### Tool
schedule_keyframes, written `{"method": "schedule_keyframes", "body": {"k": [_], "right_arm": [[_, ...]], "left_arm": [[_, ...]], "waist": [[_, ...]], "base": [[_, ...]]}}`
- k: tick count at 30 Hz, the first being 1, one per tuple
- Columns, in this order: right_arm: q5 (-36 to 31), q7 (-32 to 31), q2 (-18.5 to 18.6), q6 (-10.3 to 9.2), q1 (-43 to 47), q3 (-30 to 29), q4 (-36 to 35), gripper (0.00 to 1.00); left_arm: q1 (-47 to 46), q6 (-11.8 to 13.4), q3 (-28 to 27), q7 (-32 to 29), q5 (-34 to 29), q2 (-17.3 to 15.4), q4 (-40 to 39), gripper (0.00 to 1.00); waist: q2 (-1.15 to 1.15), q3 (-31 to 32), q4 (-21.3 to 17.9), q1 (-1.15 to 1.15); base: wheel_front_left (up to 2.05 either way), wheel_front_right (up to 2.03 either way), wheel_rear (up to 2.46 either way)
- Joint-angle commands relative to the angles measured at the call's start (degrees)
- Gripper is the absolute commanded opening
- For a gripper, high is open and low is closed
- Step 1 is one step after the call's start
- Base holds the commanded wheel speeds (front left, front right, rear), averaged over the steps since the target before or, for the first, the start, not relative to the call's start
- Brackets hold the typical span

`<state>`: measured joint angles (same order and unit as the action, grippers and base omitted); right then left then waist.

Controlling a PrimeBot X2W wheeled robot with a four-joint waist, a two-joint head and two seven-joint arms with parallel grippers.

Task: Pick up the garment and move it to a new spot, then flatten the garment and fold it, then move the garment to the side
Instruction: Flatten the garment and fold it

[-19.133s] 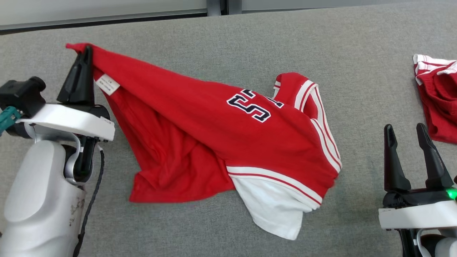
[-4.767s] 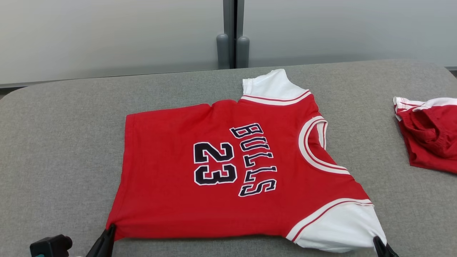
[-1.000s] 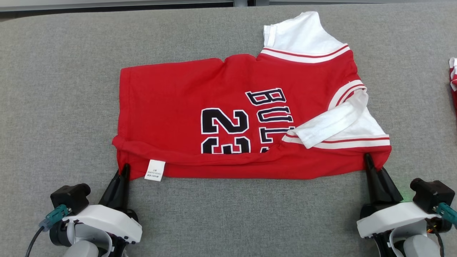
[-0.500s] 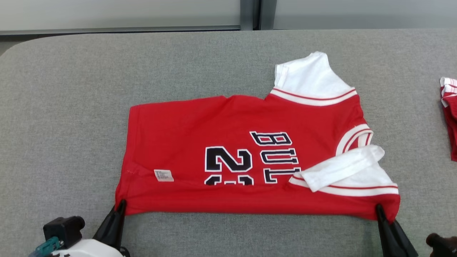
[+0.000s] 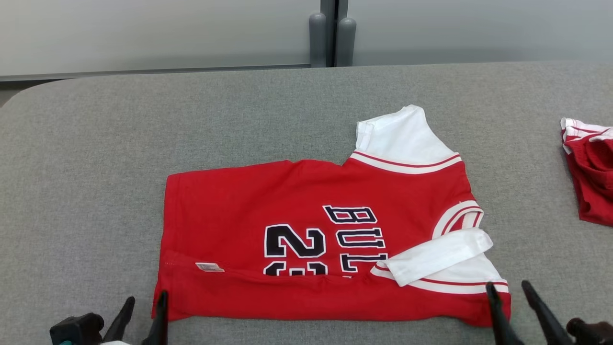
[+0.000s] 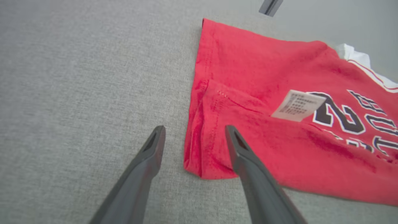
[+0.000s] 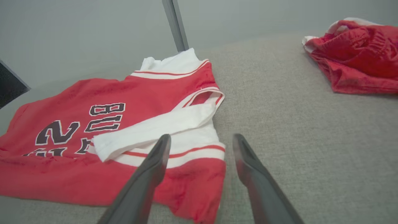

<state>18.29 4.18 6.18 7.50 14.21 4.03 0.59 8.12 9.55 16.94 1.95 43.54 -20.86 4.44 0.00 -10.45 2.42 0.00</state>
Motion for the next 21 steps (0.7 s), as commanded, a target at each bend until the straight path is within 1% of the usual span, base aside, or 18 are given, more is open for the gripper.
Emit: {"method": "schedule_keyframes", "body": {"k": [1, 4, 8, 12, 21], "right_arm": [[-1.13, 1.29, 0.65, -0.02, -1.80, -1.42, -1.55, 1.00], [-2.55, 1.83, 1.04, -0.02, -4.48, -3.20, -4.39, 1.00], [-3.09, 0.52, 1.95, -0.02, -7.88, -3.69, -7.44, 1.00], [-3.32, -0.80, 2.96, -0.02, -9.47, -3.85, -8.39, 1.00], [-3.45, -1.59, 2.17, -0.02, -9.87, -4.10, -9.31, 1.00]], "left_arm": [[-1.06, 1.00, -0.67, 2.84, -1.60, 0.53, -0.36, 1.00], [-2.88, 2.12, -1.38, 7.35, -4.18, 0.93, -2.52, 1.00], [-4.40, 3.72, -1.56, 10.01, -7.52, 0.49, -5.56, 1.00], [-6.34, 4.52, -1.08, 10.56, -10.17, -0.36, -7.62, 1.00], [-6.21, 6.06, -0.48, 10.12, -11.27, -0.23, -8.87, 1.00]], "waist": [[0.00, 0.67, -0.12, 0.00], [0.00, 1.41, -0.24, 0.00], [0.00, 2.20, -0.59, 0.00], [0.00, 2.54, -0.74, 0.00], [0.00, 2.11, -1.17, 0.00]], "base": [[0.00, 0.00, 0.00], [0.00, 0.00, 0.00], [0.00, 0.00, 0.00], [0.00, 0.00, 0.00], [0.00, 0.00, 0.00]]}}
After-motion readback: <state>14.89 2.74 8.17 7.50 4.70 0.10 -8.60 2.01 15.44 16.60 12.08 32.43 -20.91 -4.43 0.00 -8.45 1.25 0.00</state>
